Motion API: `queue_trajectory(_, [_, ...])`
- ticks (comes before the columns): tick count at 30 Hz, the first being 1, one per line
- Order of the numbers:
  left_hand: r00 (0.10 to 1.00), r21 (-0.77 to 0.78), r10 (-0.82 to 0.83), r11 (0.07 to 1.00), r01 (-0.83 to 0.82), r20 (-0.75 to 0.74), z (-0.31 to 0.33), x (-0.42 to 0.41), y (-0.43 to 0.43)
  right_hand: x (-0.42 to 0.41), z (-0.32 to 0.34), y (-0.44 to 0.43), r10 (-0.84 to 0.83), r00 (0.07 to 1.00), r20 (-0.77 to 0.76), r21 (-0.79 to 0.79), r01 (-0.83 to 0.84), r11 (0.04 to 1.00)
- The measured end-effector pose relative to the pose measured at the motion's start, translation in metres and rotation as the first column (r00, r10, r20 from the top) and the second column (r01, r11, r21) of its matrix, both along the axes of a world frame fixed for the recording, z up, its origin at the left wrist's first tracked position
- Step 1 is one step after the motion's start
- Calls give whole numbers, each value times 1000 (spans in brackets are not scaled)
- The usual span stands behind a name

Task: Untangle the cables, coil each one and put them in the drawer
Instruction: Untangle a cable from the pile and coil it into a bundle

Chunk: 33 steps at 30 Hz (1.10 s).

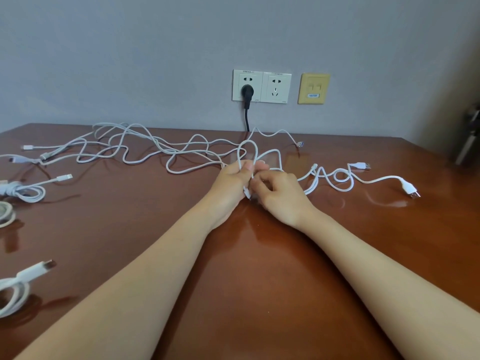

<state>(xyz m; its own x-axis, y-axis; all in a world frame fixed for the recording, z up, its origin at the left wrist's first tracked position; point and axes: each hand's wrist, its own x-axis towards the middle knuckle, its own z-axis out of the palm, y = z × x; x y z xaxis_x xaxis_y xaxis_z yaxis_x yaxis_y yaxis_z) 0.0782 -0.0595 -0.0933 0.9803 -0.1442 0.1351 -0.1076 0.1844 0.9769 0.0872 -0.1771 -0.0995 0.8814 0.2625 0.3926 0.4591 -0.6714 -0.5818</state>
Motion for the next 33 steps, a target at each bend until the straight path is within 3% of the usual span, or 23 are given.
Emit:
queue_trajectory(9, [991,-301,-8,953,-33,-134,6,3,15,1,-4,2,76,997,28,-72,-74,995])
queue_trajectory(13, [979,-561,108,806,-187,-171,10,10,21,0,2,-1,81,992,95,-188,-62,980])
queue_trajectory(16, [949,-668,221,675,-315,-225,13,16,37,0,7,-6,89,988,126,-223,-59,973])
queue_trajectory(19, [924,-555,281,739,-381,-260,12,20,48,-1,7,-11,92,982,162,-237,-52,970])
queue_trajectory(23, [939,-161,266,939,-303,-217,9,19,35,-2,6,-12,68,946,316,-127,-29,991])
queue_trajectory(26, [956,96,218,975,-203,-195,11,12,23,-3,6,-8,60,917,395,-70,-35,997])
queue_trajectory(29, [976,196,150,973,-118,-158,11,9,18,-4,7,-6,28,909,416,-26,-19,999])
queue_trajectory(33, [982,164,0,986,32,-191,12,6,13,-2,10,-7,-20,921,390,15,16,1000])
